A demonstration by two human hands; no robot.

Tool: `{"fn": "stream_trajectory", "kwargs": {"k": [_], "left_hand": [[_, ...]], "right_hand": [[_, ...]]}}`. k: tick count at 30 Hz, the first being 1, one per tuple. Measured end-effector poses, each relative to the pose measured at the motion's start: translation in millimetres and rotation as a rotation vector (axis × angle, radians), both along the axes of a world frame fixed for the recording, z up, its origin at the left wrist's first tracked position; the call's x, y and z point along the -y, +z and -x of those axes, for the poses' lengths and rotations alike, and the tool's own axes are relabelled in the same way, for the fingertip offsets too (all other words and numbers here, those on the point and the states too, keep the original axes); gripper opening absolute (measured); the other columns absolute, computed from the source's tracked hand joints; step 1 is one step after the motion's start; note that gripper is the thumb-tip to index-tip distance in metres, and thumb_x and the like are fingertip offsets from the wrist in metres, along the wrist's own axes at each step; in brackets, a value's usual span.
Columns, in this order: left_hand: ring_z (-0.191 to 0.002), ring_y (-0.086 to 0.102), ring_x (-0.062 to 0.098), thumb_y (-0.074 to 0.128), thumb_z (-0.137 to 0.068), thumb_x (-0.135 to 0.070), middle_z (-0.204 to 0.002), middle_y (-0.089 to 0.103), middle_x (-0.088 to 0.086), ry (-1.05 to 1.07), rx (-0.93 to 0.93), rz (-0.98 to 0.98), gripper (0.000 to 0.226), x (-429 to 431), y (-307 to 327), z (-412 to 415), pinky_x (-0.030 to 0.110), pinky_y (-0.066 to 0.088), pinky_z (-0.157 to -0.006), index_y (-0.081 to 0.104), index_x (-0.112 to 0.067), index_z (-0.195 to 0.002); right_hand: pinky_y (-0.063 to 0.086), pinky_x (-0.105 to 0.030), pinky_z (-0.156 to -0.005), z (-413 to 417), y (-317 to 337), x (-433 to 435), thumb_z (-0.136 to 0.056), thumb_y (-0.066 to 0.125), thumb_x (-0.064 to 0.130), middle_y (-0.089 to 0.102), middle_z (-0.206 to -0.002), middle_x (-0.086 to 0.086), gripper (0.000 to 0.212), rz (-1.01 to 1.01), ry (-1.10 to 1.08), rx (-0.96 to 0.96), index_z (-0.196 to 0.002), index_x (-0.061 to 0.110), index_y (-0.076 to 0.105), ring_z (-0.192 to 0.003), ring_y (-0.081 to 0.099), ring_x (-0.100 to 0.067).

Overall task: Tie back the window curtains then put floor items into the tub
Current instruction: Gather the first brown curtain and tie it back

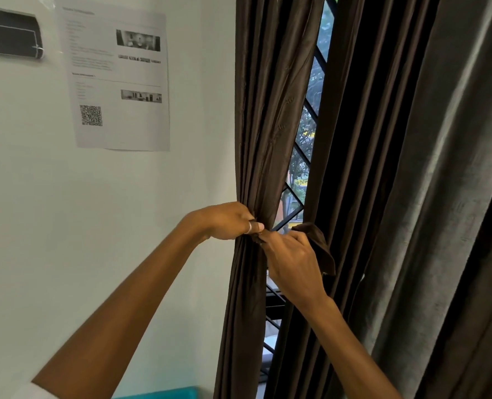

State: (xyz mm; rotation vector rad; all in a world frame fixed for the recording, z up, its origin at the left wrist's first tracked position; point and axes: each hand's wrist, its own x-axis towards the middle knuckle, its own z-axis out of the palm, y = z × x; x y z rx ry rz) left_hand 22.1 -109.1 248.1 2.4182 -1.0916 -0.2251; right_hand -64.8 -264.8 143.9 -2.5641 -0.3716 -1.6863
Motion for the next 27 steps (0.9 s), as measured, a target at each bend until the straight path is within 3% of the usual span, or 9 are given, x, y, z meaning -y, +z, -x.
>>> {"fn": "stream_trajectory", "kwargs": {"k": [2, 5, 8, 10, 13, 16, 19, 27], "left_hand": [[-0.101, 0.062, 0.042, 0.053, -0.101, -0.039, -0.109, 0.061, 0.029, -0.008, 0.022, 0.122, 0.047, -4.9, -10.1, -0.5, 0.051, 0.054, -0.09, 0.068, 0.006, -0.099], [-0.087, 0.067, 0.028, 0.06, -0.098, -0.037, -0.1, 0.063, 0.013, 0.004, 0.087, 0.378, 0.032, -7.4, -33.4, 4.9, 0.043, 0.061, -0.073, 0.077, -0.01, -0.096], [-0.08, 0.065, 0.017, 0.065, -0.094, -0.034, -0.097, 0.059, -0.001, 0.09, 0.148, 0.608, 0.024, -4.9, -59.0, 6.8, 0.028, 0.061, -0.057, 0.076, -0.024, -0.112], [-0.078, 0.063, 0.013, 0.069, -0.092, -0.033, -0.095, 0.056, -0.004, 0.122, 0.225, 0.738, 0.025, -3.0, -74.6, 5.8, 0.025, 0.058, -0.051, 0.077, -0.021, -0.112], [-0.075, 0.064, 0.009, 0.076, -0.086, -0.03, -0.089, 0.062, -0.007, 0.166, 0.392, 0.869, 0.024, -1.1, -91.1, 6.6, 0.03, 0.059, -0.056, 0.079, -0.017, -0.106], [-0.074, 0.068, 0.009, 0.08, -0.082, -0.028, -0.087, 0.072, -0.004, 0.196, 0.433, 0.966, 0.023, -0.4, -95.9, 9.2, 0.034, 0.061, -0.063, 0.081, -0.016, -0.101], [-0.075, 0.07, 0.008, 0.081, -0.08, -0.026, -0.086, 0.074, -0.004, 0.193, 0.34, 1.038, 0.019, -0.9, -95.2, 11.5, 0.032, 0.062, -0.058, 0.081, -0.018, -0.097], [-0.079, 0.069, 0.005, 0.081, -0.079, -0.028, -0.083, 0.075, -0.009, 0.157, 0.392, 0.984, 0.017, -3.0, -89.8, 8.8, 0.021, 0.058, -0.075, 0.082, -0.019, -0.093]], "right_hand": [[0.045, -0.031, -0.077, -0.7, 1.8, 4.6, -0.108, 0.034, 0.024, 0.047, -0.063, 0.008, 0.03, -0.067, 0.04, -0.083, -0.104, 0.014, 0.063, -0.057, 0.042, -0.014], [0.045, -0.03, -0.077, -3.2, 5.1, 10.3, -0.104, 0.042, 0.03, 0.06, -0.071, 0.006, 0.022, -0.215, 0.108, -0.231, -0.105, 0.019, 0.061, -0.063, 0.054, -0.012], [0.038, -0.012, -0.063, -4.7, 11.6, 10.4, -0.102, 0.056, 0.02, 0.062, -0.078, 0.014, 0.013, -0.307, 0.212, -0.265, -0.107, 0.015, 0.066, -0.063, 0.055, 0.0], [0.044, -0.008, -0.069, -6.7, 11.3, 9.2, -0.099, 0.061, 0.012, 0.068, -0.094, 0.014, 0.016, -0.343, 0.243, -0.268, -0.112, 0.013, 0.07, -0.075, 0.059, 0.01], [0.048, -0.013, -0.092, -9.3, 5.7, 9.1, -0.095, 0.065, 0.006, 0.067, -0.116, 0.003, 0.016, -0.358, 0.219, -0.211, -0.108, 0.012, 0.072, -0.105, 0.059, 0.001], [0.048, -0.012, -0.085, -8.4, 7.5, 9.1, -0.092, 0.068, 0.004, 0.056, -0.115, 0.0, 0.009, -0.367, 0.182, -0.183, -0.099, 0.009, 0.07, -0.103, 0.053, 0.0], [0.048, -0.012, -0.08, -5.8, 12.0, 10.8, -0.092, 0.067, 0.003, 0.05, -0.112, 0.001, 0.008, -0.366, 0.176, -0.189, -0.098, 0.009, 0.068, -0.1, 0.052, 0.0], [0.052, -0.022, -0.071, -5.1, 13.0, 18.6, -0.091, 0.07, 0.005, 0.047, -0.108, 0.002, 0.008, -0.319, 0.086, -0.166, -0.097, 0.008, 0.066, -0.089, 0.05, -0.005]]}}
